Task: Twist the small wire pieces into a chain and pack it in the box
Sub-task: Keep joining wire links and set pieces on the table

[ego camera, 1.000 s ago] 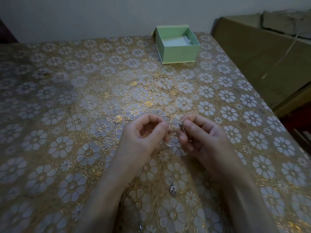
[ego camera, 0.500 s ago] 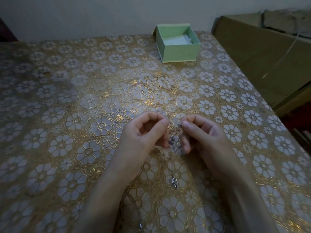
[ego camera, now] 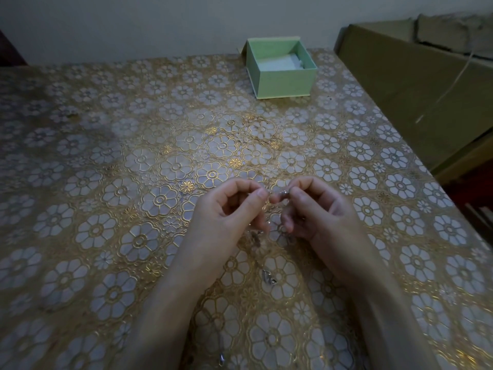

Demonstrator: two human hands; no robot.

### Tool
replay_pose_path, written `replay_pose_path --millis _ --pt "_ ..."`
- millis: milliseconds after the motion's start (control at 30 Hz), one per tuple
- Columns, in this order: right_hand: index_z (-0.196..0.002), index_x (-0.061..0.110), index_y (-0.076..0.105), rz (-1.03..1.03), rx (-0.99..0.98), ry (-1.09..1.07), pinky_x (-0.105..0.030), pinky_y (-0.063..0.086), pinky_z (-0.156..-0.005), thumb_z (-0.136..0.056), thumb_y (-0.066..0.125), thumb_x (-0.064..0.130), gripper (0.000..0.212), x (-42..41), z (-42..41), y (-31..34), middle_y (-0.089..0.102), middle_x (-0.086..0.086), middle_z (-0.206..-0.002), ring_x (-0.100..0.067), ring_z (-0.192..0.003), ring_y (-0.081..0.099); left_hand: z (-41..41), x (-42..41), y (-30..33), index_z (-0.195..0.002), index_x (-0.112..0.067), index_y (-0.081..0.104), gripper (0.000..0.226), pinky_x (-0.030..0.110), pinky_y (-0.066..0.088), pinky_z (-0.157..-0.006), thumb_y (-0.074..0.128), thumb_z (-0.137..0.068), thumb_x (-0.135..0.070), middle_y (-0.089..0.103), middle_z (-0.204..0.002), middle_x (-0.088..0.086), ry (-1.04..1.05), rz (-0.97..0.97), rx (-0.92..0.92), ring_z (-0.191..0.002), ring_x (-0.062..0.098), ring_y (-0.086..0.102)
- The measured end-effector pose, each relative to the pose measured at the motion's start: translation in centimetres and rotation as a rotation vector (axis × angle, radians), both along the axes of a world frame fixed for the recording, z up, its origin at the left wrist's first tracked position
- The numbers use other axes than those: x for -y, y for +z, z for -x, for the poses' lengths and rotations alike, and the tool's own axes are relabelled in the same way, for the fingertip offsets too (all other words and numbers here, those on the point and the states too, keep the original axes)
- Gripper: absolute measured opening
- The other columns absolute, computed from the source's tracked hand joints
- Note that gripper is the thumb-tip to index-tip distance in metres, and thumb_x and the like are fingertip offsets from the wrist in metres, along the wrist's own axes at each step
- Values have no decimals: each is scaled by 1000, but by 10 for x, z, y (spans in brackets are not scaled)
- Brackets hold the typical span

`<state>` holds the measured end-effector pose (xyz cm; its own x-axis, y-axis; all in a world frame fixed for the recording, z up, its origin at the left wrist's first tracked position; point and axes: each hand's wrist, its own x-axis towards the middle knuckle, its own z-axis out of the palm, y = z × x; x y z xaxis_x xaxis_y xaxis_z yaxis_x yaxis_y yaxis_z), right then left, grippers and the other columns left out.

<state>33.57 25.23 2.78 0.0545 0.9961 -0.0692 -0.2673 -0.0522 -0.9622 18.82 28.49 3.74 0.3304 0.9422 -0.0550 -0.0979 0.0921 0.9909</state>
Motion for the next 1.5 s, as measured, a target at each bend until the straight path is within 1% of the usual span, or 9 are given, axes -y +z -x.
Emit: replay_pose_path --millis 100,200,400,567,900,1033,1133,1400,1500 --pt "-81 13 57 6 50 -30 -19 35 -51 -83 56 22 9 1 0 1 65 3 -77 -7 -54 48 -1 0 1 -77 -13 62 6 21 36 -42 62 -81 -18 43 -48 -7 28 14 -33 -41 8 39" --pt "-78 12 58 29 93 -28 -15 35 -47 -82 64 22 13 1 1 3 55 4 -63 -5 -50 44 1 -2 1 -77 -16 64 6 16 26 -37 62 -81 -21 36 -47 -11 63 -23 -99 -38 3 30" --pt "-79 9 58 72 140 13 -13 32 -44 -88 56 11 9 2 1 3 48 8 -54 -2 -46 38 4 -5 -1 -78 -14 64 8 11 26 -38 62 -85 -16 39 -48 -12 76 -133 -171 -38 1 31" --pt "-79 11 60 46 168 82 -12 32 -45 -78 60 22 11 2 -1 3 48 12 -54 -1 -48 39 7 -5 -1 -77 -17 64 7 12 27 -39 63 -83 -21 39 -46 -12 82 -135 -170 -38 1 32" --pt "-74 10 60 16 153 45 -13 34 -44 -76 59 15 6 1 0 4 49 11 -51 -1 -44 40 9 -4 -2 -76 -21 63 9 18 36 -44 63 -84 -18 51 -53 -11 50 -254 -287 -46 5 43" --pt "-73 10 59 3 200 35 -13 35 -45 -85 62 2 14 2 1 4 49 11 -51 -1 -45 41 6 -4 -5 -82 -22 62 2 13 44 -56 64 -82 -22 61 -81 -9 3 -389 -365 -68 1 59" --pt "-73 10 59 7 240 26 -14 35 -46 -87 57 -1 18 3 1 5 50 11 -52 -3 -47 42 4 -5 -9 -82 -22 62 9 20 48 -69 56 -78 -28 60 -91 -8 -25 -535 -418 -87 10 60" --pt "-70 17 59 -12 383 9 -14 35 -47 -87 60 2 22 0 2 0 51 13 -53 -1 -48 42 7 -7 -12 -78 -21 66 15 16 42 -63 56 -78 -32 62 -77 -9 -33 -588 -472 -71 9 56" --pt "-70 18 60 -30 437 6 -17 35 -47 -84 66 12 16 0 2 -1 51 10 -54 -3 -50 43 10 -8 -11 -78 -20 68 18 16 43 -63 57 -78 -33 62 -76 -8 -43 -590 -482 -71 10 56"
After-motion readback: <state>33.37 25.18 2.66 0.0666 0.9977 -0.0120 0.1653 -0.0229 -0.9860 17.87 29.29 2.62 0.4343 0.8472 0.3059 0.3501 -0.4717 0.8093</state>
